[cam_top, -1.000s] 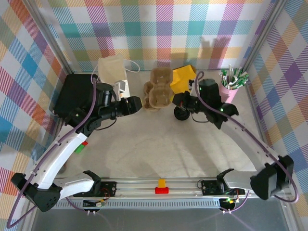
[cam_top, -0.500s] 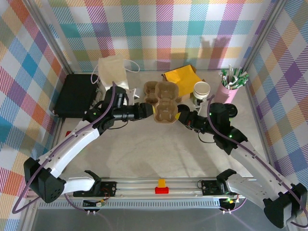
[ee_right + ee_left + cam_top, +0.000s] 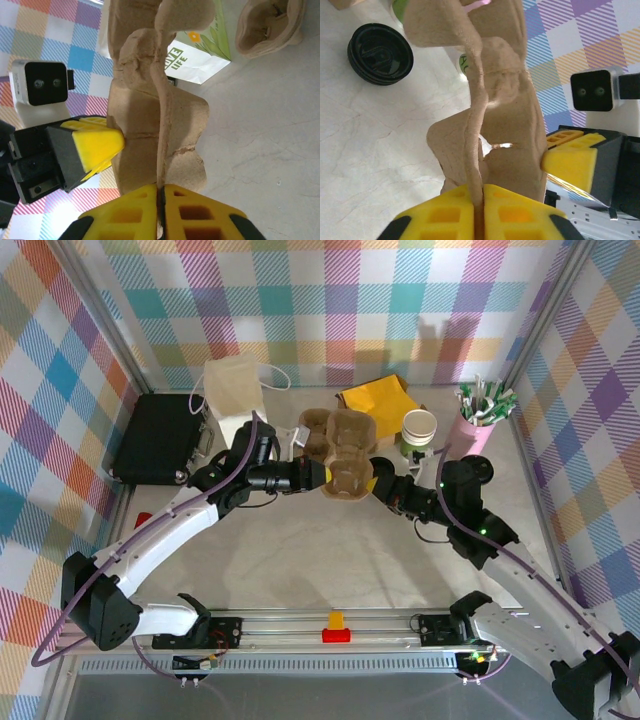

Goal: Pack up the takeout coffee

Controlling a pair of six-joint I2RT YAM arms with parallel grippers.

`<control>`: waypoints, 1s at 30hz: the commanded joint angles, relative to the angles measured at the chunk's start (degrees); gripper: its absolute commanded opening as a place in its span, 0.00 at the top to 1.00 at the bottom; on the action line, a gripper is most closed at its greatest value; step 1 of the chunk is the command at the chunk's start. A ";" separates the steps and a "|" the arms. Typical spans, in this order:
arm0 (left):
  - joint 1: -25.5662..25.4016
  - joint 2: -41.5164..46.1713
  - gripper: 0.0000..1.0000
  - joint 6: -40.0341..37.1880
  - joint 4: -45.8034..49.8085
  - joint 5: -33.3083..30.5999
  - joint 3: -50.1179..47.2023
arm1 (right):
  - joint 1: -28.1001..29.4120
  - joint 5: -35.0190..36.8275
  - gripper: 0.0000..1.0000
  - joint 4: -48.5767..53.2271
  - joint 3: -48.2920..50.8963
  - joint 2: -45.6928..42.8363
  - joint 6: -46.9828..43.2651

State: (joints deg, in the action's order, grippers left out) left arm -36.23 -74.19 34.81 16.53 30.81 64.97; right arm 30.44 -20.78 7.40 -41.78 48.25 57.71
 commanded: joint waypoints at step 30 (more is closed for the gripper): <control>-0.25 5.32 0.98 -24.52 36.02 -5.14 11.94 | 19.65 20.51 0.33 32.78 -39.08 27.84 -73.80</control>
State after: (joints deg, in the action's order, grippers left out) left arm -36.25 -70.91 11.75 51.42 24.53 76.71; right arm 49.52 -2.72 42.13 -79.96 75.13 -9.37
